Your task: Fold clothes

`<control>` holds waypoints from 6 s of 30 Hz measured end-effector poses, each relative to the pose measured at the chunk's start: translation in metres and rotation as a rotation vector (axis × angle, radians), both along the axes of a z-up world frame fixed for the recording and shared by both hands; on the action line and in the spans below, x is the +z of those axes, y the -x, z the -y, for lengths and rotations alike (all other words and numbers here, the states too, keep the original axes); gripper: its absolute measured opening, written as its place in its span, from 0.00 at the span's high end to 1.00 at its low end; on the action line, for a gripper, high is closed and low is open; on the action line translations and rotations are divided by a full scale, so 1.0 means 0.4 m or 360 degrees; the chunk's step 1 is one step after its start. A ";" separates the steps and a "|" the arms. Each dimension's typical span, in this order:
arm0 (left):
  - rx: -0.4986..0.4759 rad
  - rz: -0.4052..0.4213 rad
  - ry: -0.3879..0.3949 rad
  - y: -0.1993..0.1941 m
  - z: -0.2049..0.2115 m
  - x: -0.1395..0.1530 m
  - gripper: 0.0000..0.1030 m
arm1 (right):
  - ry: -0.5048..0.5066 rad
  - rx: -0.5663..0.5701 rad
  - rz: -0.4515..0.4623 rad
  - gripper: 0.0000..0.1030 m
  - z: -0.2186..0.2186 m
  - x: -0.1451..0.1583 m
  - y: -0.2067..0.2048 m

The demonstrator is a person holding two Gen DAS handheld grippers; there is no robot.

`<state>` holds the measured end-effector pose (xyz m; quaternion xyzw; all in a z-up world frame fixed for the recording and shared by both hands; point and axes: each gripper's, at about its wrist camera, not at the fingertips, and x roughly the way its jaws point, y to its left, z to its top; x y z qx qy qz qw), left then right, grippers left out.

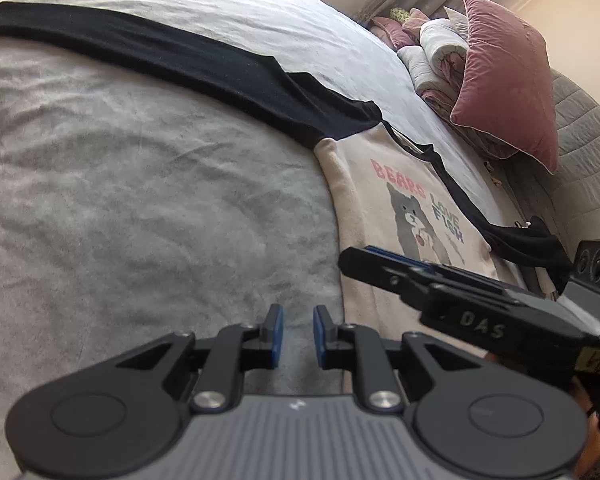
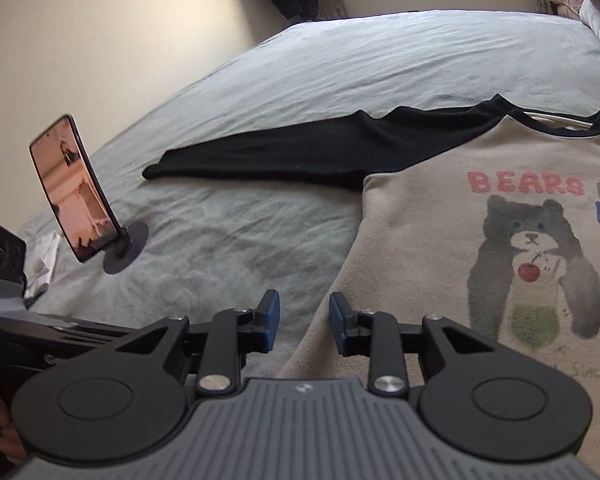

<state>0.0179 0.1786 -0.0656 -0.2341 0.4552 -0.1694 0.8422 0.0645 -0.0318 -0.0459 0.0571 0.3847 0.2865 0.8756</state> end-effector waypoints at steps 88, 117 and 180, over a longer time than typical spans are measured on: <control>-0.0426 0.0120 0.0096 0.053 0.205 0.028 0.83 | 0.0299 0.0189 0.0141 0.77 0.005 0.011 -0.047; -0.0134 -0.0016 0.0112 0.133 0.081 0.027 0.95 | -0.0089 0.0050 -0.0040 0.93 -0.022 0.001 -0.082; -0.0034 0.0035 -0.0402 0.167 0.152 0.114 0.45 | 0.0144 -0.0876 -0.0113 0.59 0.778 0.034 0.345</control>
